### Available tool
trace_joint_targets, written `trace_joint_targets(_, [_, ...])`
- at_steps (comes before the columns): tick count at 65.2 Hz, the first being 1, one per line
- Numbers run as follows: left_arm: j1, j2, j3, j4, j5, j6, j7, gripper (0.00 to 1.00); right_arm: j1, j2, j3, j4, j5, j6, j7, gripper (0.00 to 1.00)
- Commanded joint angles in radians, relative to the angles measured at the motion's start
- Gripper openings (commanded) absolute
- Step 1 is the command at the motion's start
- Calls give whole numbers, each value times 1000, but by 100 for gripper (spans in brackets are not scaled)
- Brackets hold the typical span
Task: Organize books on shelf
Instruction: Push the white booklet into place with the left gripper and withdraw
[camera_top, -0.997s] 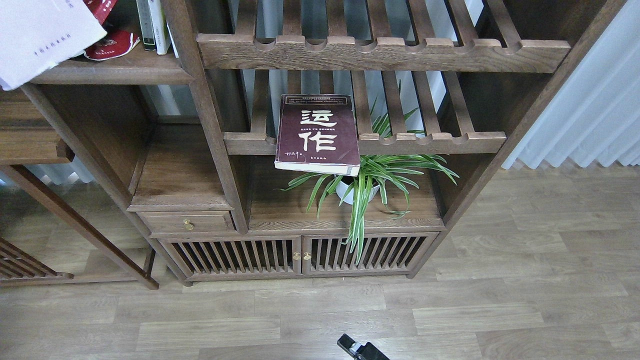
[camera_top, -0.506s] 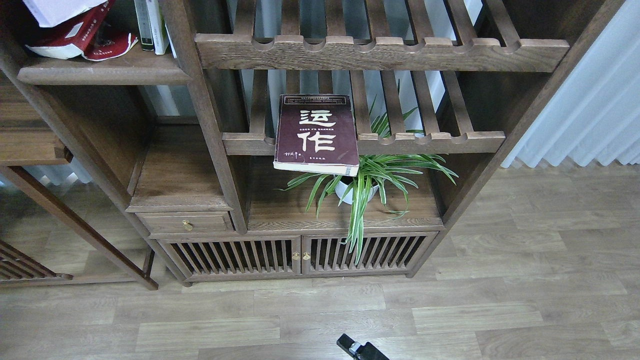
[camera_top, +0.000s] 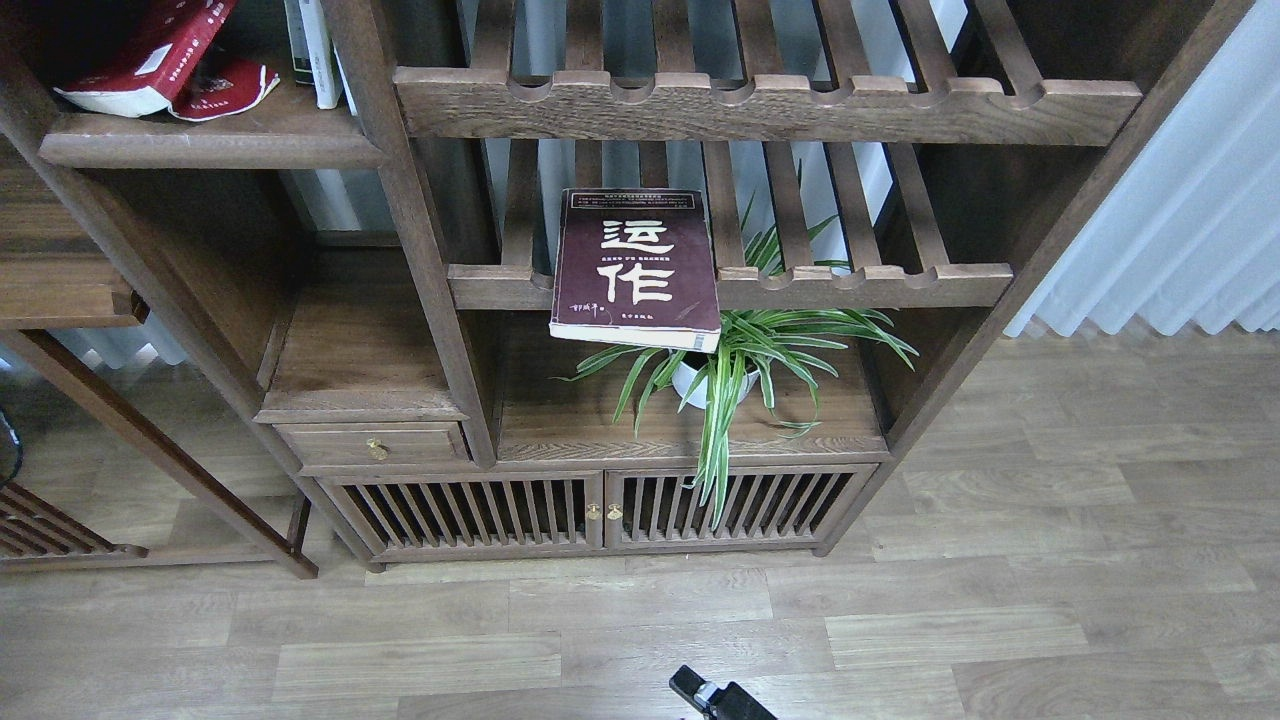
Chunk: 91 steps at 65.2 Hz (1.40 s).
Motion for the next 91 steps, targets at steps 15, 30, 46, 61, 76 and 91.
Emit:
trace_joint_targets(15, [-64, -33, 34, 145, 8, 0, 0, 3, 4, 9, -5, 3, -1, 0, 0, 99])
trace_joint_targets(30, [-106, -33, 97, 227, 11, 0, 0, 6, 11, 23, -8, 4, -3, 0, 0, 98])
trace_joint_targets(46, [-91, -87, 193, 217, -4, 0, -41, 56, 8, 23, -7, 4, -1, 0, 0, 99])
trace_joint_targets(61, [-48, -84, 209, 181, -37, 0, -173, 86, 10, 23, -2, 1, 6, 0, 1, 99])
trace_joint_targets(76, [49, -60, 196, 22, -209, 0, -205, 87, 11, 26, -2, -2, 6, 0, 1, 98])
trace_joint_targets(91, [265, -60, 129, -205, -288, 0, -197, 88, 53, 28, 10, -14, 26, 0, 84, 98])
